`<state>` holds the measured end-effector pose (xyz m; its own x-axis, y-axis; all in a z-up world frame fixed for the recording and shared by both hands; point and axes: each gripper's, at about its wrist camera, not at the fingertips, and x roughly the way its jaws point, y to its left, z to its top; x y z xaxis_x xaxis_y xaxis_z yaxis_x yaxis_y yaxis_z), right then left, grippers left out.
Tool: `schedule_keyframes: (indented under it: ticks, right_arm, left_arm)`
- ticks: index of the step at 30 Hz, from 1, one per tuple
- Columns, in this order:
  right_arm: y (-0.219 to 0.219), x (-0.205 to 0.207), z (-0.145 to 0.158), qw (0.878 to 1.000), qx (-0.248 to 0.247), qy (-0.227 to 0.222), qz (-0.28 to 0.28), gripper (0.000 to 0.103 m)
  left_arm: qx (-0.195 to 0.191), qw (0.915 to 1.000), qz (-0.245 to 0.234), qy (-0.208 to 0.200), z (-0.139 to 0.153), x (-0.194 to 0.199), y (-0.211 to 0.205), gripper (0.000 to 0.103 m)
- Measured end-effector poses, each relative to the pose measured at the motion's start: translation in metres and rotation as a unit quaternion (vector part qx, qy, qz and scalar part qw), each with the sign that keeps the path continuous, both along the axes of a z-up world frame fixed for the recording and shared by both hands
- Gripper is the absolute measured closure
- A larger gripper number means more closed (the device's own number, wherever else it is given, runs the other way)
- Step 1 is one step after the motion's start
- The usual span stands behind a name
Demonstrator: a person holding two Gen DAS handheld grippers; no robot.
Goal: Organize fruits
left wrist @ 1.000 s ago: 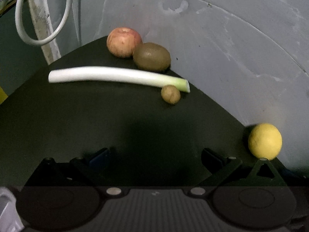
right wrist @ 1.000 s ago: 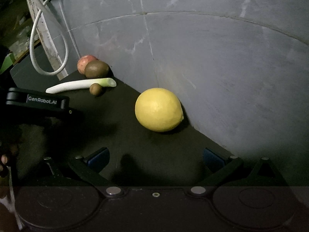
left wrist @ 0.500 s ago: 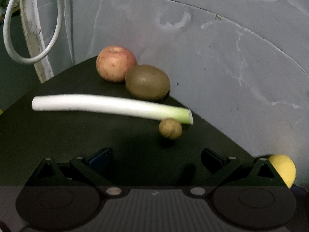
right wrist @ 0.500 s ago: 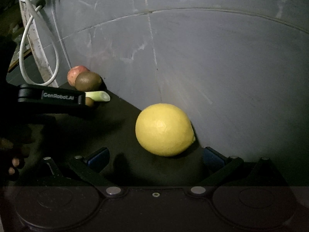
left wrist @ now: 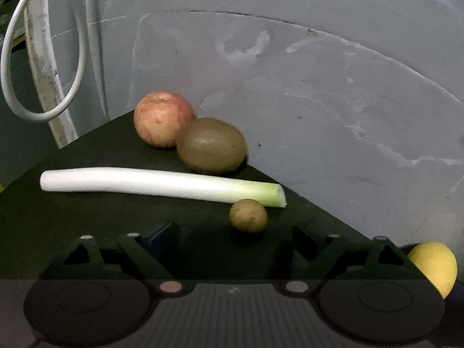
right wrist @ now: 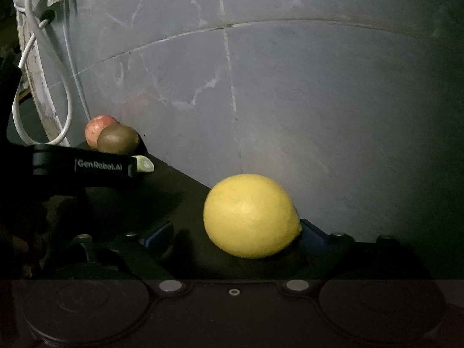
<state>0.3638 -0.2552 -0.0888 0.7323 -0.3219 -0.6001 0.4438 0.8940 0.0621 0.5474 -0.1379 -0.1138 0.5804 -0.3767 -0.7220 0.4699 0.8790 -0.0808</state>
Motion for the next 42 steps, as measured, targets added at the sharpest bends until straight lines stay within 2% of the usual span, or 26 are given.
schedule_keyframes:
  ticks: [5,9,15,19,29,42]
  right_arm:
    - [0.003,0.003,0.001,1.0,-0.011,0.003,-0.011,0.017]
    - [0.004,0.004,0.001,1.0,-0.017,0.004,-0.015,0.028]
    - [0.008,0.008,0.001,0.999,-0.034,0.013,-0.027,0.039]
    - [0.009,0.009,0.0,0.999,-0.041,0.017,-0.027,0.04]
    - [0.005,0.002,0.001,0.999,-0.029,0.006,-0.023,0.041]
    - [0.001,-0.019,0.005,1.0,0.0,-0.016,0.015,0.041]
  left_arm:
    - [-0.007,0.9999,-0.015,-0.004,0.001,-0.003,-0.004,0.027]
    - [-0.019,0.9997,-0.015,-0.005,0.002,0.0,-0.003,0.041]
    - [-0.024,0.9996,-0.01,-0.006,0.003,0.002,-0.002,0.062]
    - [-0.021,0.9996,-0.016,-0.005,0.004,-0.001,-0.003,0.072]
    - [-0.016,0.9993,-0.034,0.004,0.005,-0.018,-0.002,0.073]
    - [-0.018,0.9993,-0.024,0.023,0.015,-0.043,0.01,0.073]
